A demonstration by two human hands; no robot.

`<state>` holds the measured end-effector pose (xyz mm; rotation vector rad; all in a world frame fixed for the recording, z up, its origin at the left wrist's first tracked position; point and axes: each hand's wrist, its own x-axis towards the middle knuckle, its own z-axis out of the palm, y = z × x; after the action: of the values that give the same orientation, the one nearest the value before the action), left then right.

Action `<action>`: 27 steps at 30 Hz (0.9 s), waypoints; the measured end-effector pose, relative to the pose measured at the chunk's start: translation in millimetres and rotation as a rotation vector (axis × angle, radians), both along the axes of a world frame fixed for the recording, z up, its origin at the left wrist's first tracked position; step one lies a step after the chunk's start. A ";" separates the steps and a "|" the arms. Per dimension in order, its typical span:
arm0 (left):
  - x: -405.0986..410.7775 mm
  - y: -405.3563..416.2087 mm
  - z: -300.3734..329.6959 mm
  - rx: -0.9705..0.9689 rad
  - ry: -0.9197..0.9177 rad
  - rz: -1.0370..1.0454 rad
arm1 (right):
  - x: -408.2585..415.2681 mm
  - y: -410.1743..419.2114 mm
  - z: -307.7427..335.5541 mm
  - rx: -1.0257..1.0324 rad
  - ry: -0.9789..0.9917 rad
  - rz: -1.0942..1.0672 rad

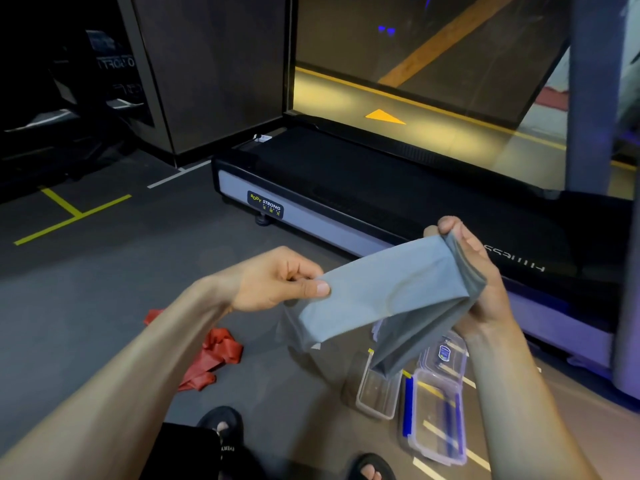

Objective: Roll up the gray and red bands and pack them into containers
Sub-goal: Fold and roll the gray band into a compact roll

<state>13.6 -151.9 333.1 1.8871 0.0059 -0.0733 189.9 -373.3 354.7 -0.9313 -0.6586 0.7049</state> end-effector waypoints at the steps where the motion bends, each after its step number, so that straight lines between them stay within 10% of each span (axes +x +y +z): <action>1: -1.4 1.7 1.7 -0.021 -0.004 -0.016 | 2.1 -1.9 -1.0 -0.032 -0.030 -0.011; 6: -11.8 6.0 12.3 -0.518 -0.089 -0.083 | 5.3 -3.9 -12.6 -0.287 -0.275 0.031; 13: -6.3 -4.3 14.6 -0.660 -0.264 0.027 | -17.0 15.4 -26.4 -0.299 -0.259 0.175; 27: -3.2 1.0 1.1 -0.300 0.065 -0.073 | -46.6 38.6 -18.1 -0.113 -0.296 0.239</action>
<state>10.4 -150.8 334.2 1.5846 -0.0284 -0.1761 143.3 -334.7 336.7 -1.0836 -1.0115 0.8300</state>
